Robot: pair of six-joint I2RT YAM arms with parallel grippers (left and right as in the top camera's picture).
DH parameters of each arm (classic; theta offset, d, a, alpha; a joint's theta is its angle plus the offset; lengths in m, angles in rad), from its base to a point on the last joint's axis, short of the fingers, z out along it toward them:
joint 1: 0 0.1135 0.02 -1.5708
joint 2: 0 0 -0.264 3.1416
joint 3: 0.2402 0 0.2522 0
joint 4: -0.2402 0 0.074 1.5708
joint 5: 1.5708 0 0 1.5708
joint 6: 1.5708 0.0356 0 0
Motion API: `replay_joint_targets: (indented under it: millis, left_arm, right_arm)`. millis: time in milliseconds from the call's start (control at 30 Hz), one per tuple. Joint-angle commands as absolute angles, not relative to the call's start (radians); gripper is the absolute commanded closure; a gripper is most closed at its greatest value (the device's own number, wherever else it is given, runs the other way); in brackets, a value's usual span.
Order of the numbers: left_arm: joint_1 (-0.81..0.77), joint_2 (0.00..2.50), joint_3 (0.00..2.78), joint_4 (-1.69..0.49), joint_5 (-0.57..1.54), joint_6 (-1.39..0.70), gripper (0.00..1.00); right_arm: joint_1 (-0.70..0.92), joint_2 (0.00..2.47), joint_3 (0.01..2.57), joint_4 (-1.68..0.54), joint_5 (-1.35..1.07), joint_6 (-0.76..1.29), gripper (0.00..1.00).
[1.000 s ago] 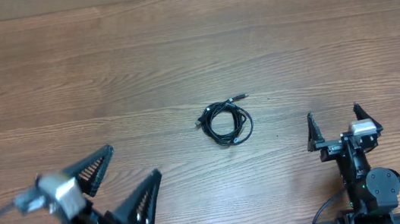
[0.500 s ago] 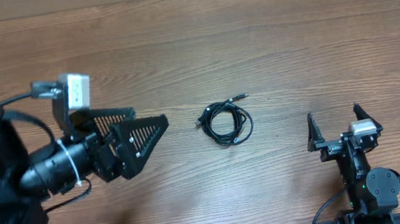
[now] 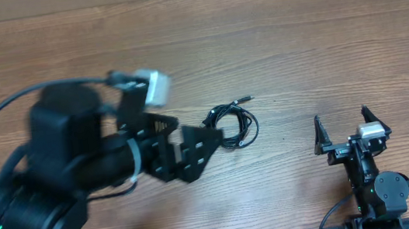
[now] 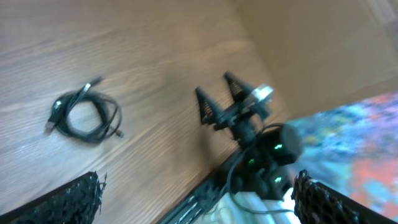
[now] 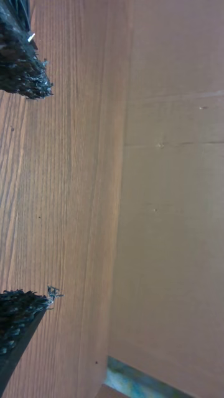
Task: Untangle cables
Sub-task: 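Swing the left gripper over the black cable coil and lower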
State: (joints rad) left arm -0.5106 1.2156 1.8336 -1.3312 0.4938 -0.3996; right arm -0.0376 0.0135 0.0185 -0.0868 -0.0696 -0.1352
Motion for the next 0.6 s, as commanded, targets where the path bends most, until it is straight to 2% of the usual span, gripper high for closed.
replay_joint_targets:
  millis: [0, 233, 567]
  left_arm:
    - [-0.599, 1.359, 1.962, -1.407, 0.243, -0.428, 0.0]
    - [-0.641, 1.649, 2.257, -1.606, 0.041, -0.434, 0.0]
    - [-0.644, 1.837, 2.269, -1.579, 0.167, -0.435, 0.0]
  right_arm:
    - [-0.035, 0.003, 0.009, -0.081, -0.057, -0.139, 0.0]
    - [-0.035, 0.003, 0.009, -0.081, -0.057, -0.139, 0.0]
    - [-0.035, 0.003, 0.009, -0.081, -0.057, -0.139, 0.0]
